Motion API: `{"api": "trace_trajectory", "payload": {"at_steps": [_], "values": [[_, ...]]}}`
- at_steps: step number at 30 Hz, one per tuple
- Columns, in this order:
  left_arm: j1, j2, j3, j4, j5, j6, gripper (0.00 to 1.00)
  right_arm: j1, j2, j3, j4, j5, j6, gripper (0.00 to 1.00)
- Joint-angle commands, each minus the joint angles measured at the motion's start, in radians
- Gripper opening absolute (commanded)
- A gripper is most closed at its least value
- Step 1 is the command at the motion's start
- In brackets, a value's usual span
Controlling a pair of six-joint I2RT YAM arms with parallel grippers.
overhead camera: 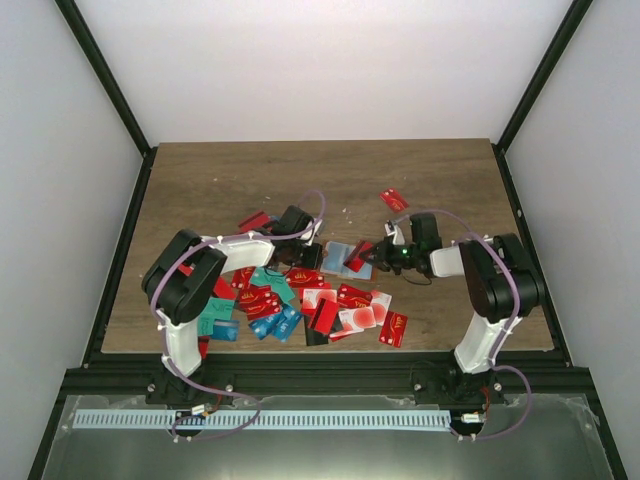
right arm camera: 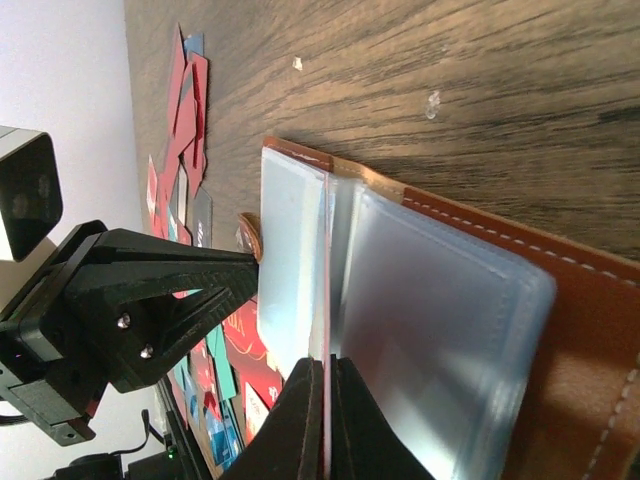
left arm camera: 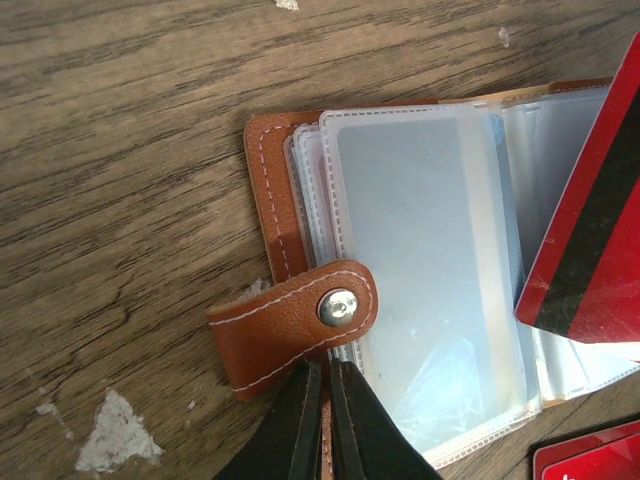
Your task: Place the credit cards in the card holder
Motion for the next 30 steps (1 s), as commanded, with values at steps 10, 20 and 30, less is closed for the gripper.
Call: {"api": "trace_trajectory", "payload": {"at_steps": [10, 20, 30], "values": [[0.0, -0.024, -0.03, -0.011, -0.006, -0.008, 0.07, 0.011, 0.078, 0.015, 0.071, -0.029, 0.027, 0.01], [0.0, -0.019, -0.04, 0.0, 0.007, -0.011, 0.06, 0.046, 0.114, 0.024, 0.129, -0.071, 0.065, 0.01], [0.0, -0.017, -0.04, 0.003, 0.011, -0.01, 0.06, 0.052, 0.155, 0.044, 0.145, -0.15, 0.06, 0.01]]}}
